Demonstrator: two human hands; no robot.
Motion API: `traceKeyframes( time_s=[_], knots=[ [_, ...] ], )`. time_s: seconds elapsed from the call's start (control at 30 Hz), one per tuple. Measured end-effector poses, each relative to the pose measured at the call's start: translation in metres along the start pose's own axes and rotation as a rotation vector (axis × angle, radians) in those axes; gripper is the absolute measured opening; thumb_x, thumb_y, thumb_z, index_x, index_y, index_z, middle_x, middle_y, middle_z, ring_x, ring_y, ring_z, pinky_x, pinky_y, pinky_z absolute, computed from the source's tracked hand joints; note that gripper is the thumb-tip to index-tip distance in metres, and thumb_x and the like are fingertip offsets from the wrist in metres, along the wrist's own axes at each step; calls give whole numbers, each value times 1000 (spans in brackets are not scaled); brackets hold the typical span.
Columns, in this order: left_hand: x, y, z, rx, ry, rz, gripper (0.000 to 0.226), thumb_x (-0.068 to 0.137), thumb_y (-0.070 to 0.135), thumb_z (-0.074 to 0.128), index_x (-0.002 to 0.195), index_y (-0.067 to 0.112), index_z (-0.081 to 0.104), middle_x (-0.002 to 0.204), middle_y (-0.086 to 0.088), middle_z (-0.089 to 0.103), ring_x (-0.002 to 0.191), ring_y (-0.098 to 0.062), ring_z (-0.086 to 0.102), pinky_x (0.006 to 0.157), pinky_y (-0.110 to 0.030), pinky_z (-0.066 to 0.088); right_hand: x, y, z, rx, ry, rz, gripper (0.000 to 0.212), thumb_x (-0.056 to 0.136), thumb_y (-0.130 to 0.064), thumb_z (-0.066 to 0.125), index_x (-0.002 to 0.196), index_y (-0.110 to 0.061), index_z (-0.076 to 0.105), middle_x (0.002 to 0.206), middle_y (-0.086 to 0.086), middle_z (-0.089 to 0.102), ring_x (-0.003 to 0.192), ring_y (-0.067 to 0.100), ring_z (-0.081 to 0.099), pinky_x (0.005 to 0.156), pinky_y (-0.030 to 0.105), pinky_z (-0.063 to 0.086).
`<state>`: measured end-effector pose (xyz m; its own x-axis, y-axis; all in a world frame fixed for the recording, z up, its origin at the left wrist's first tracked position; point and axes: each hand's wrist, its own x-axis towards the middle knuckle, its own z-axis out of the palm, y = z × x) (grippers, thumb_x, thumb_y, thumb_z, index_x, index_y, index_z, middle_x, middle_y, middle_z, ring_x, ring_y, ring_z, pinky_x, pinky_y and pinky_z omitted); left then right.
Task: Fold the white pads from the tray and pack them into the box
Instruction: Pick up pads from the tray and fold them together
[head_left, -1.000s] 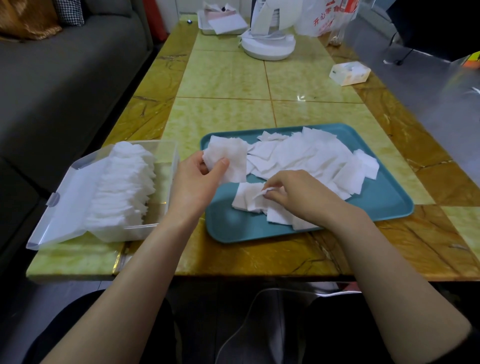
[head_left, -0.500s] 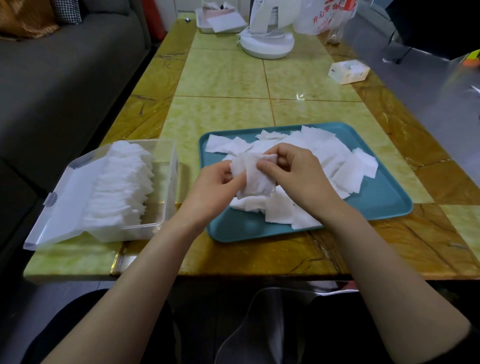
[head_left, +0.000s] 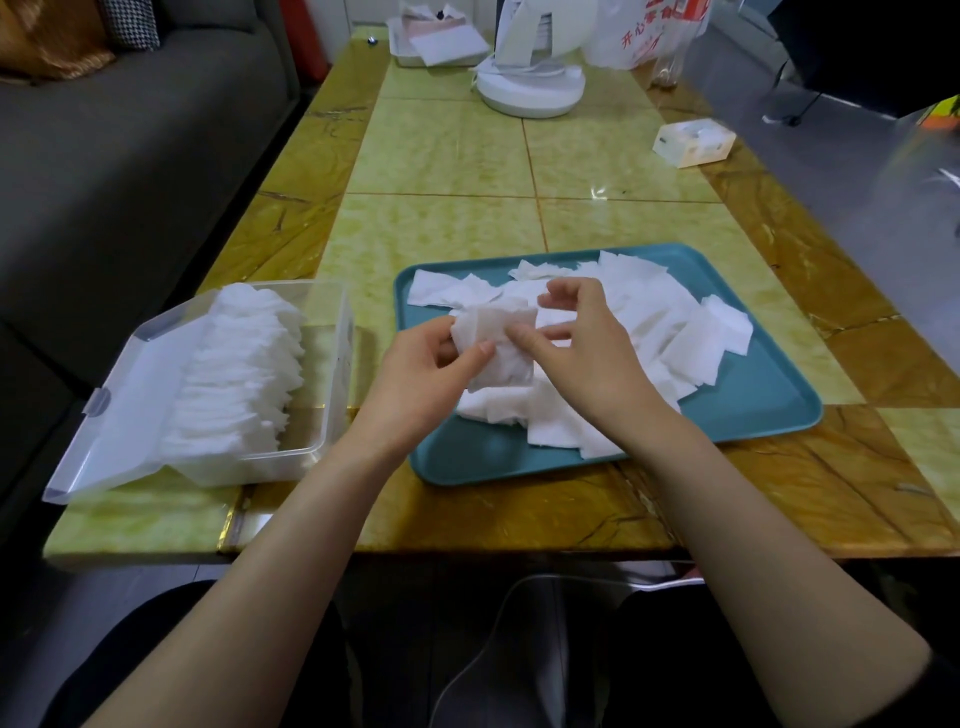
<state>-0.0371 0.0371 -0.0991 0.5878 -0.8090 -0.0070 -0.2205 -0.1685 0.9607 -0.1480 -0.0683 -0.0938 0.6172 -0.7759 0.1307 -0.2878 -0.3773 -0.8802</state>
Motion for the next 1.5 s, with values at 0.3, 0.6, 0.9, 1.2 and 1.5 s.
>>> traceKeyframes(
  time_s=[0.3,0.6,0.9,1.2,1.5],
  knots=[
    [1,-2,-2,111,15,46,12,91,19,61,91,9,68,90,-22,69,76,-27,61,73,-48,49,0,-3,0,-61,23,-185,7,91,-21,59,95,-18,64,83,-9,66,79,1,62,69,10,45],
    [7,-2,-17,122,209,11,8,89,19,62,93,14,67,89,-12,70,81,-22,63,76,-42,51,-8,14,1,-824,-464,-144,55,79,-42,68,126,-23,48,124,-1,47,115,19,42,78,31,36],
    [7,-3,-18,113,227,-15,5,89,18,62,92,16,66,90,-12,70,82,-22,63,80,-46,51,-7,11,7,-799,-298,-179,16,92,-26,50,105,-20,57,112,2,57,106,22,51,74,31,36],
    [7,-2,-19,119,261,-33,12,90,23,60,94,14,66,90,-10,70,88,-26,66,82,-47,51,0,-8,-1,86,-40,27,6,96,-19,48,92,-15,50,77,12,61,79,21,62,78,29,52],
    [7,-3,-17,139,223,-42,40,75,39,54,88,2,65,84,-16,69,69,-16,56,68,-45,49,-2,-18,-5,394,-249,95,20,98,-12,46,111,-3,57,83,9,62,69,10,58,66,19,50]
  ],
)
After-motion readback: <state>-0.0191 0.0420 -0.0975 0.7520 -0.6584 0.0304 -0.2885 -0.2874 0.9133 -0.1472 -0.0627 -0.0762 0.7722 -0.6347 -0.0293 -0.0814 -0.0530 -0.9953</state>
